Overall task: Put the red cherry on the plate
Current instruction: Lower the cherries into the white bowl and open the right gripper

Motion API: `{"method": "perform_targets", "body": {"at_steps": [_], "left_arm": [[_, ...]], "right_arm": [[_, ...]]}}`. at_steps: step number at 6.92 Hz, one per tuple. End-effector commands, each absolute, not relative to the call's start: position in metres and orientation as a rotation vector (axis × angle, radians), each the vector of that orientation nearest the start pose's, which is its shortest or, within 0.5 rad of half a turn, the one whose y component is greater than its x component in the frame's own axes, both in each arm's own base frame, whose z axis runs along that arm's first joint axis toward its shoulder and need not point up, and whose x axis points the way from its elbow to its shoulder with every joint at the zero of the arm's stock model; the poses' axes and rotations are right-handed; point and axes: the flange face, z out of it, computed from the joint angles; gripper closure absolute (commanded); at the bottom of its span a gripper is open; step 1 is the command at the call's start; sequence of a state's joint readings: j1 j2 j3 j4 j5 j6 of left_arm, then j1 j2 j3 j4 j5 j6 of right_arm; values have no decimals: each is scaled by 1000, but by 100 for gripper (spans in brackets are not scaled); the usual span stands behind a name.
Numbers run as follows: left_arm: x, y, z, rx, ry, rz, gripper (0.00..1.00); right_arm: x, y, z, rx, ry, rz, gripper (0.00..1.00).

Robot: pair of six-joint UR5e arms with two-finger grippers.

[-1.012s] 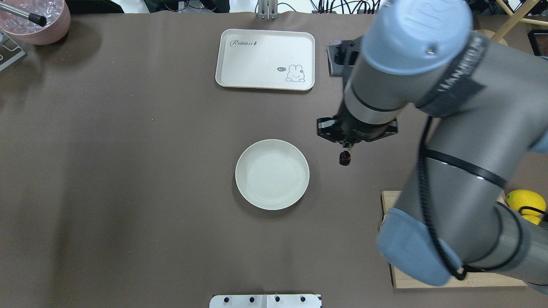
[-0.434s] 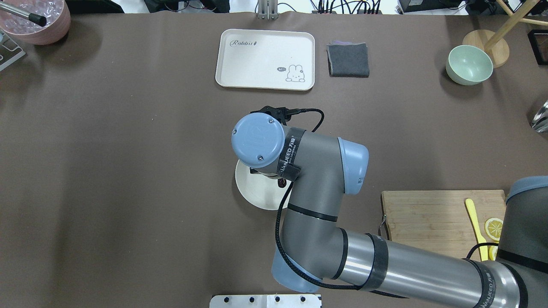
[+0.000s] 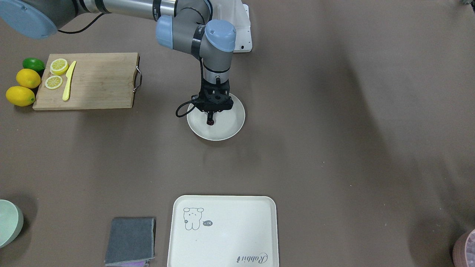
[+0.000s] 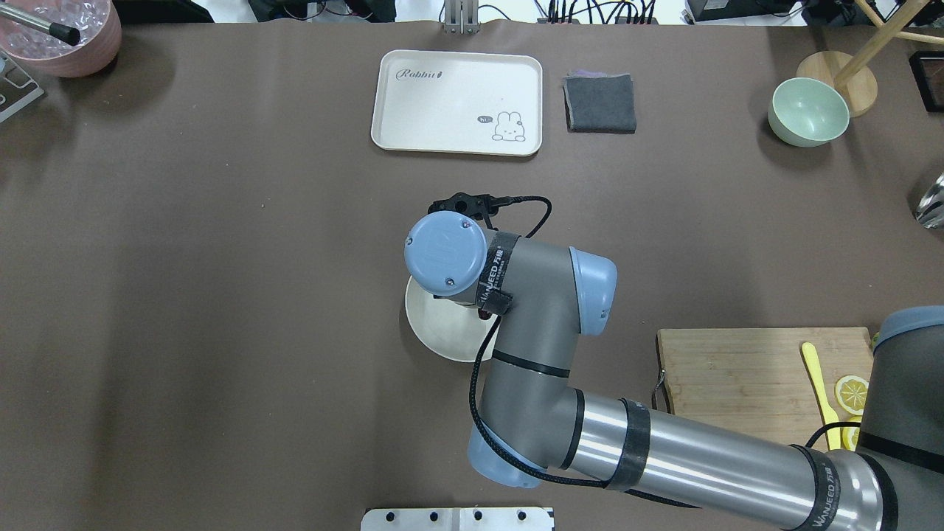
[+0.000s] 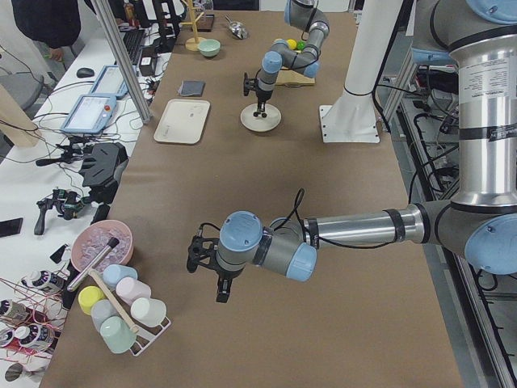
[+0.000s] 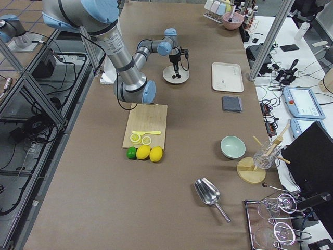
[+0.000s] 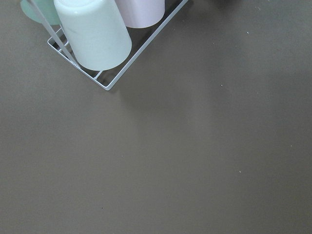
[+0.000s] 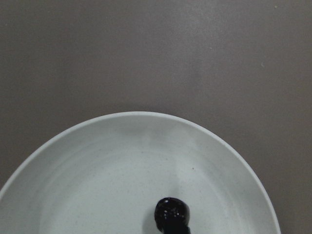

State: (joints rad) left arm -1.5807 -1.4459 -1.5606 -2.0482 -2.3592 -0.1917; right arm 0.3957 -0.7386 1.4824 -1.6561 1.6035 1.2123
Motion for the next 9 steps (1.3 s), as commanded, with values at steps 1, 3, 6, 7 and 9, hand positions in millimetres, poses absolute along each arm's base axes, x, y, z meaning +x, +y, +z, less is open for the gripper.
{"method": "perform_targets", "body": {"at_steps": [1, 3, 6, 7, 9], "left_arm": [[-67, -452, 670, 251, 806, -54, 2], [-67, -451, 670, 244, 809, -73, 2], [-67, -451, 670, 242, 810, -78, 2], [-67, -451, 670, 242, 810, -78, 2], [-67, -451, 671, 241, 808, -80, 2]], "right_arm": [[-641, -404, 186, 213, -656, 48, 100], [-635, -400, 157, 212, -693, 64, 100], [-637, -393, 167, 199, -672, 64, 100], [-639, -393, 169, 202, -664, 61, 100], [-639, -394, 170, 203, -662, 62, 99]]}}
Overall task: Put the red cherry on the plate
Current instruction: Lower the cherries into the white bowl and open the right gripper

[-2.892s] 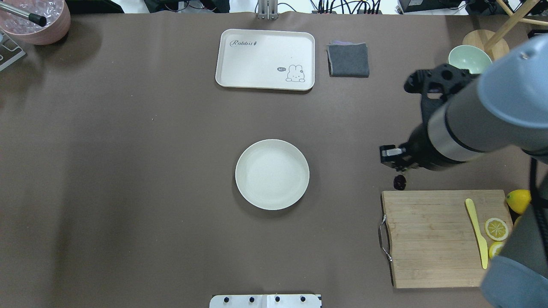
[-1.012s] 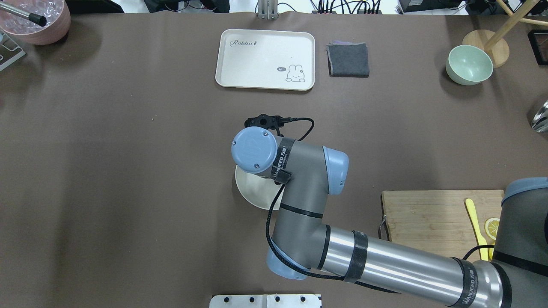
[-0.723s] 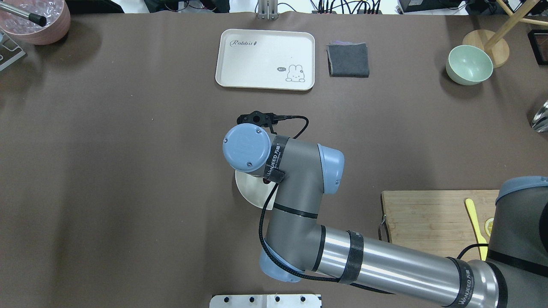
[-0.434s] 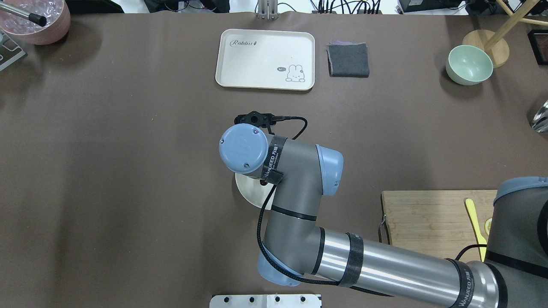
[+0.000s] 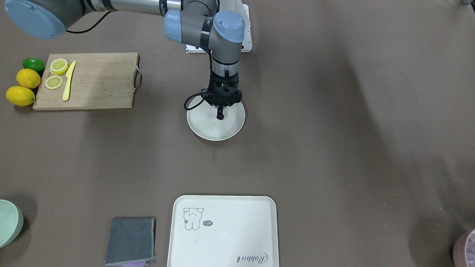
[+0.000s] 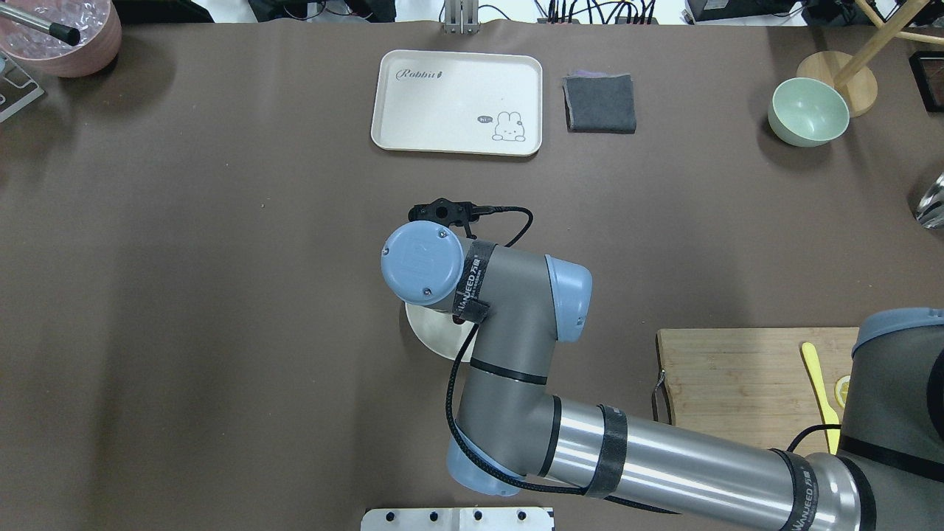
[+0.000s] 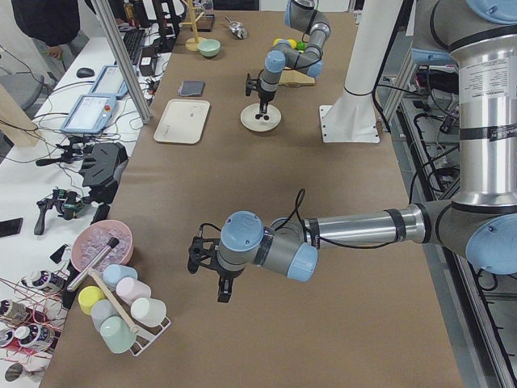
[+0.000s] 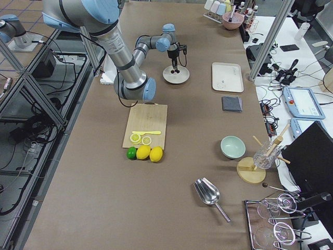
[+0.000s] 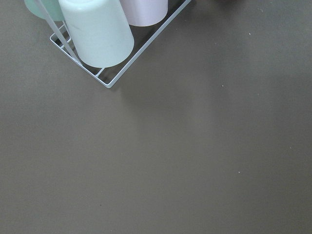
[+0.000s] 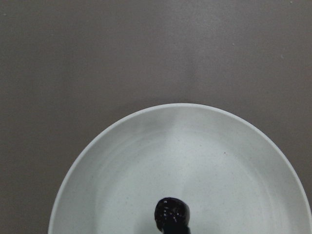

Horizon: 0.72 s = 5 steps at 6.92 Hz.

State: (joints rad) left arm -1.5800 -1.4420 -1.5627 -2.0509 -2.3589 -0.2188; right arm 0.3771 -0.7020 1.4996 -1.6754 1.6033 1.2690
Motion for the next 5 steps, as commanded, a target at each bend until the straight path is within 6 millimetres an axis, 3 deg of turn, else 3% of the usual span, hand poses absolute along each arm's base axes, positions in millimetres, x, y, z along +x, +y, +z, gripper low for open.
{"method": "perform_targets", "body": {"at_steps": [1, 2, 3, 4, 5], "left_arm": [[-67, -451, 672, 239, 808, -81, 2], [-67, -451, 672, 238, 808, -82, 2], [-67, -450, 673, 235, 808, -83, 2], [-67, -450, 674, 233, 808, -83, 2], [-67, -450, 673, 235, 808, -83, 2]], "right_arm": [[-638, -395, 168, 204, -670, 70, 44], [-638, -396, 167, 205, -671, 72, 9], [-635, -399, 163, 207, -679, 75, 0], [-626, -404, 152, 209, -695, 76, 0], [-602, -409, 138, 193, -705, 76, 0]]}}
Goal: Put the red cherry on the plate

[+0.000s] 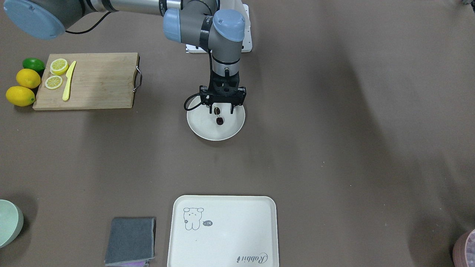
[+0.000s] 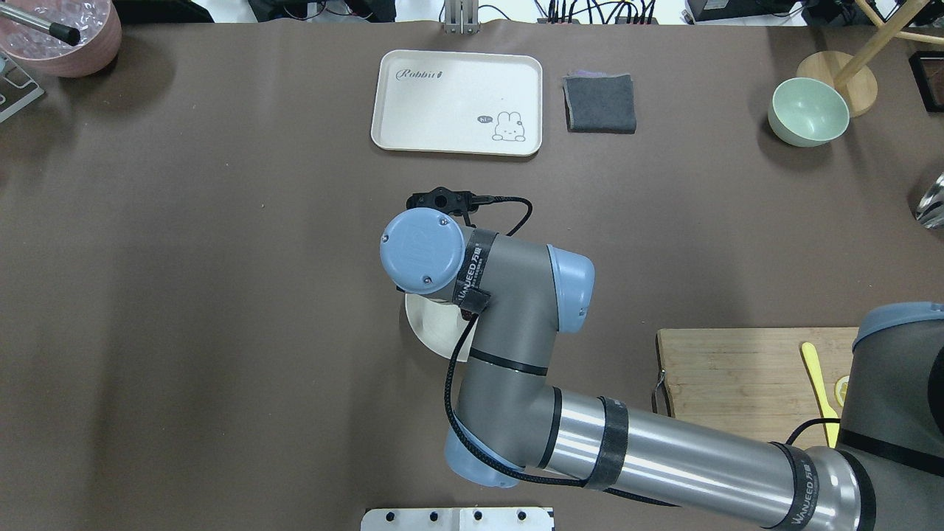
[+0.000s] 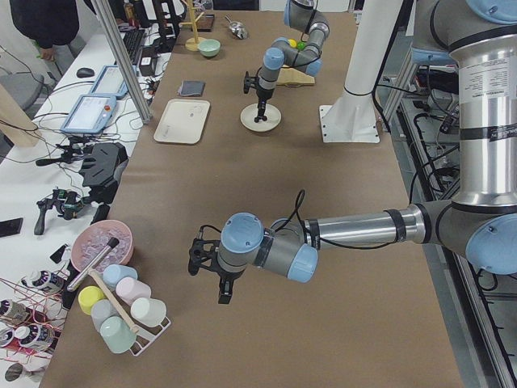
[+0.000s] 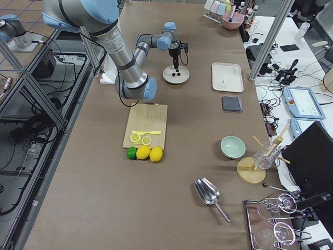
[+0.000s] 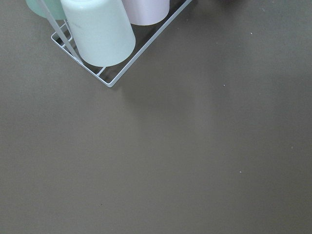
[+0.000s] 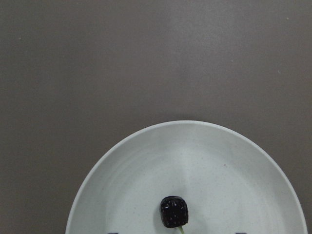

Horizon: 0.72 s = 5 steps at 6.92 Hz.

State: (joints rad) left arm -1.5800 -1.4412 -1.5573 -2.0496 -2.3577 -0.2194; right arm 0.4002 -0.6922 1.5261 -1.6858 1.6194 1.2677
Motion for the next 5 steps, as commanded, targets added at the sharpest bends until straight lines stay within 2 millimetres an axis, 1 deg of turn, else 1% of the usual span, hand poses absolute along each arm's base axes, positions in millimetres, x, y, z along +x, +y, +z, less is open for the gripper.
{"method": "perform_targets", "body": {"at_steps": [1, 2, 3, 4, 5], "left_arm": [[-67, -451, 674, 233, 809, -81, 2], [-66, -453, 675, 232, 813, -75, 2], [-66, -453, 671, 243, 817, -66, 2], [-65, -454, 665, 247, 837, -60, 2], [-62, -455, 666, 240, 844, -54, 2]], "right_arm": [[-551, -420, 122, 171, -715, 68, 0], [-481, -428, 139, 154, -709, 37, 0], [-407, -451, 183, 154, -702, -12, 0], [-343, -489, 223, 151, -686, -79, 0], [-280, -520, 273, 147, -649, -140, 0]]}}
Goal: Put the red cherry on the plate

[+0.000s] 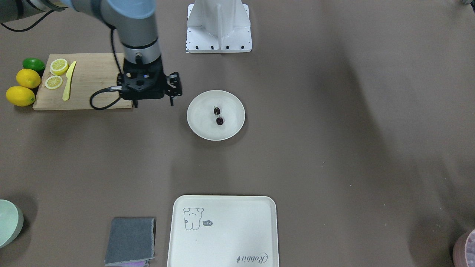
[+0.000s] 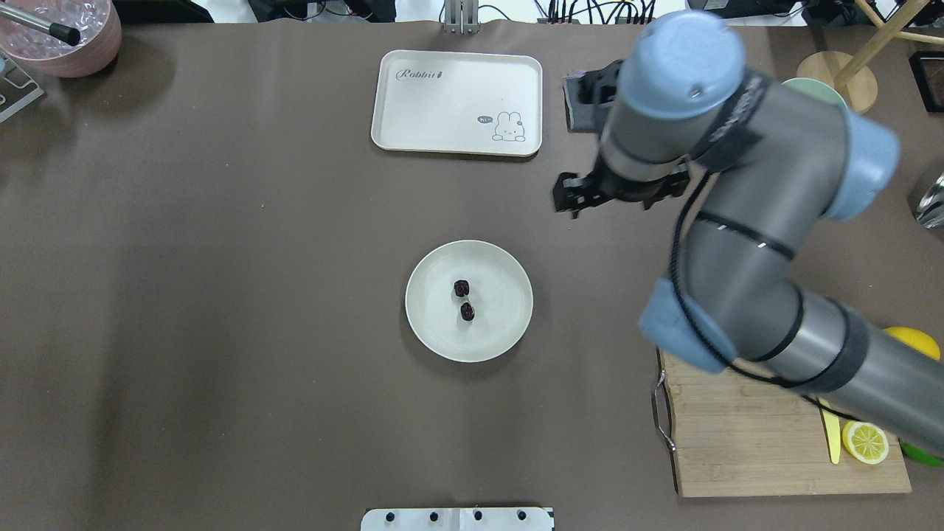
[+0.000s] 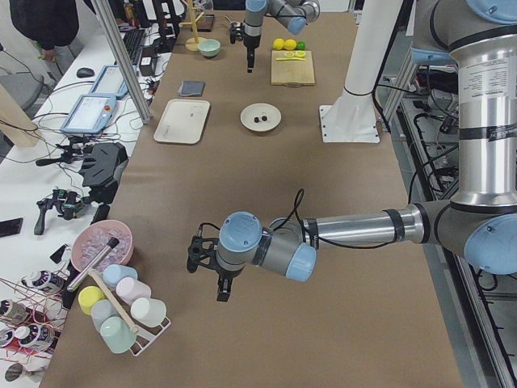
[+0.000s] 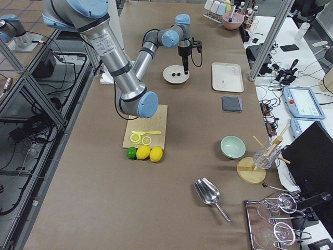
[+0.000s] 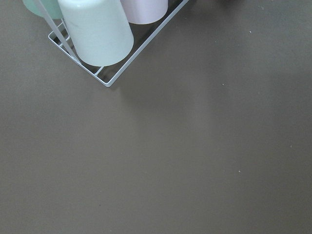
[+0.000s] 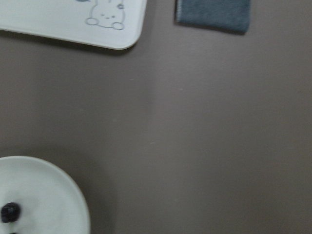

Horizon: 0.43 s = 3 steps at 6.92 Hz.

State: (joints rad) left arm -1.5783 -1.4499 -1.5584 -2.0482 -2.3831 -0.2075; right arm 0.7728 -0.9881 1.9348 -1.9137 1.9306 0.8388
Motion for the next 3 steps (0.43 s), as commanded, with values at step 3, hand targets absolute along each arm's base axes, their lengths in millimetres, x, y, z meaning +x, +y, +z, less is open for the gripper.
{"method": "perform_targets", "body": {"at_steps": [3], "left_arm": [[-47, -468, 669, 264, 827, 55, 2]], "right_arm": [[-106, -562, 418, 81, -643, -231, 0]]}}
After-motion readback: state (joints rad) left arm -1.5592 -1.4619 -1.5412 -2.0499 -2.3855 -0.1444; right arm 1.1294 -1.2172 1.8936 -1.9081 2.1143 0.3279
